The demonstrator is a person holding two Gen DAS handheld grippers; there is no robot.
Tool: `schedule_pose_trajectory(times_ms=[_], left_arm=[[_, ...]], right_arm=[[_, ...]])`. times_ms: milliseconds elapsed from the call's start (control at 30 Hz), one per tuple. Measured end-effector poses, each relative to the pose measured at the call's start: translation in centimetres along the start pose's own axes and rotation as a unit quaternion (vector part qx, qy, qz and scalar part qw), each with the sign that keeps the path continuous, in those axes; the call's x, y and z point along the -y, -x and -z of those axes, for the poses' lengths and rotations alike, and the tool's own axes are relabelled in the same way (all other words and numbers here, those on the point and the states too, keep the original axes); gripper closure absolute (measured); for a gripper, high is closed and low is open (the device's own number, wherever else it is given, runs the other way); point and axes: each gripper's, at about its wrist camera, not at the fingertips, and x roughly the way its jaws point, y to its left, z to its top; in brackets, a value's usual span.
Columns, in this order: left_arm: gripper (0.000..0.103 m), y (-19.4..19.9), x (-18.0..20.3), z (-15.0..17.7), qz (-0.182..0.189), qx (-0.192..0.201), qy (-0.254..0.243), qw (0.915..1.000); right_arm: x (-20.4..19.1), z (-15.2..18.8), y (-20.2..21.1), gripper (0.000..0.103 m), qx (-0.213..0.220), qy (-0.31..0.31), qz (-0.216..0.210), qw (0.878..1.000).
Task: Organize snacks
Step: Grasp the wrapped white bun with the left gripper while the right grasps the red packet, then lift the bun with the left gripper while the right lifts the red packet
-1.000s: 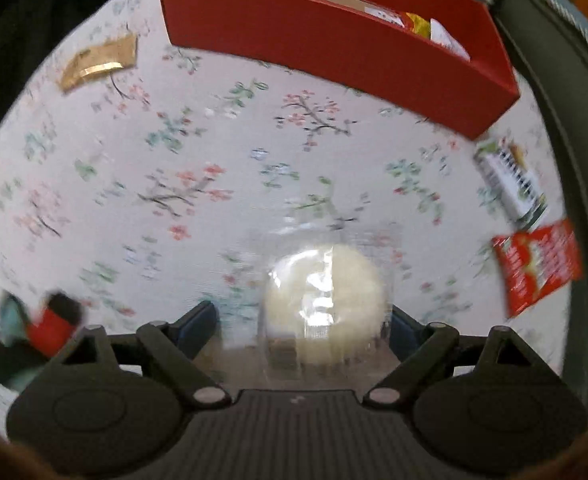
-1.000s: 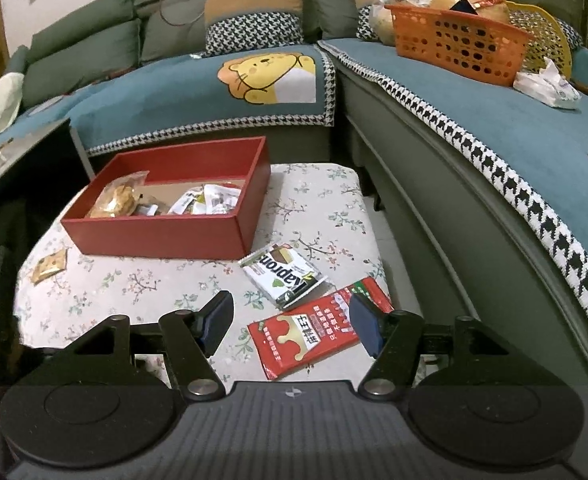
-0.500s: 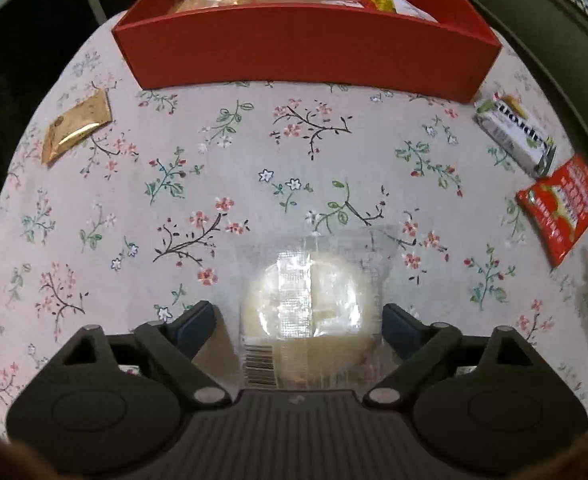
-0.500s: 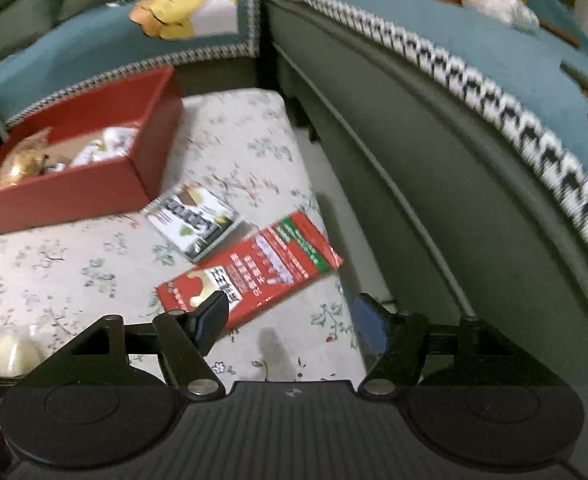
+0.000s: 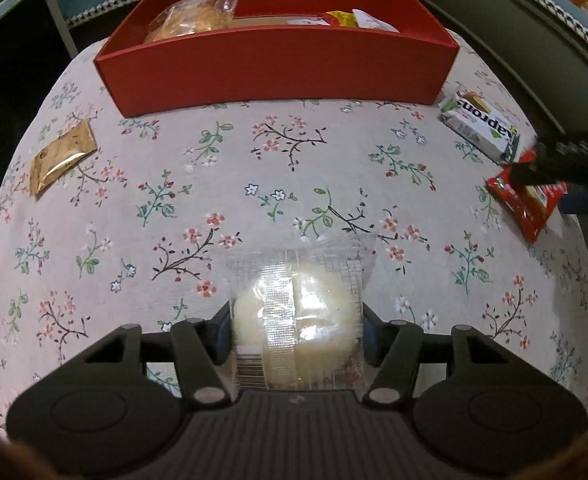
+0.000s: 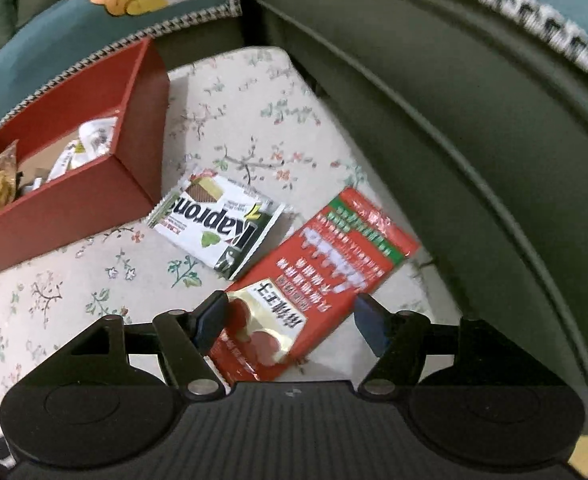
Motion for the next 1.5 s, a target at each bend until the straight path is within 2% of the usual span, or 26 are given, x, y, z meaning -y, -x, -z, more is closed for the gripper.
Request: schedule_pose_trajectory(times_ms=[100,233,333,467,600,667,700,867,900,933,1033,1133,1233,1300,1400,1500], left_arm=[[0.040,0.0,0.1,-0.1,-0.002,0.002,0.000,1.0000],[0.040,-0.1,0.1,-0.1,-0.001,0.003,-0.001,1.0000],[0.040,0.0,0.0,-0.1,0.002,0.003,-0.001,1.0000],[0.040,0.1,-0.1,0.0,0.003,0.003,-0.001,1.0000],[0.040,0.2,-0.5,-0.3,0.008,0.004,0.007,0.9999],[0.039,0.0,-0.5,-0.4,0.006,0.006,0.008,0.9999],[0.039,-0.1,-0.4,-0.5,0.004,0.005,0.006,1.0000],[0.028,-0.7,-0.1,-0.7,-0.011,0.010,-0.002,0.9999],[0.026,-0.7,-0.1,-0.7,-0.010,0.011,0.003,0.9999],[0.023,-0.7,0.0,-0.8,-0.010,0.010,0.006,0.9999],[0.017,-1.0,0.6,-0.8,-0.018,0.010,0.000,0.9998],[0.016,-1.0,0.7,-0.8,-0.018,0.005,0.003,0.9998],[0.012,-1.1,0.6,-0.7,-0.023,0.005,-0.003,0.9997],[0.012,-1.2,0.6,-0.8,-0.022,0.002,-0.002,0.9997],[0.013,-1.1,0.6,-0.7,-0.020,0.004,-0.004,0.9998],[0.016,-0.8,0.4,-0.7,-0.016,0.004,0.002,0.9999]], right_arm=[[-0.8,0.0,-0.6,0.022,0.013,0.005,0.016,1.000],[-2.0,0.4,-0.7,0.034,0.021,0.058,0.032,0.998],[-2.1,0.7,-0.1,0.043,0.014,0.094,0.018,0.995],[-1.9,2.1,1.1,0.046,0.008,0.137,0.008,0.991],[-1.5,3.2,2.8,0.049,0.020,0.150,-0.012,0.988],[-1.8,3.4,3.0,0.061,0.023,0.157,-0.014,0.987],[-2.0,3.4,2.7,0.062,0.017,0.159,-0.017,0.987],[-2.6,3.5,2.4,0.044,0.022,0.174,-0.006,0.984],[-2.4,3.4,2.3,0.036,0.019,0.170,-0.005,0.985],[-2.2,3.4,2.2,0.032,0.018,0.165,-0.004,0.986],[-1.7,3.1,2.2,0.032,0.007,0.142,-0.020,0.990],[-1.6,3.0,2.5,0.029,-0.001,0.114,-0.048,0.992],[-1.6,3.2,2.2,0.029,0.000,0.113,-0.031,0.993],[-1.6,3.4,1.2,0.024,-0.006,0.101,-0.020,0.995],[-2.9,3.7,1.3,0.032,0.003,0.120,-0.016,0.993],[-3.2,3.3,1.4,0.033,-0.003,0.111,-0.019,0.994]])
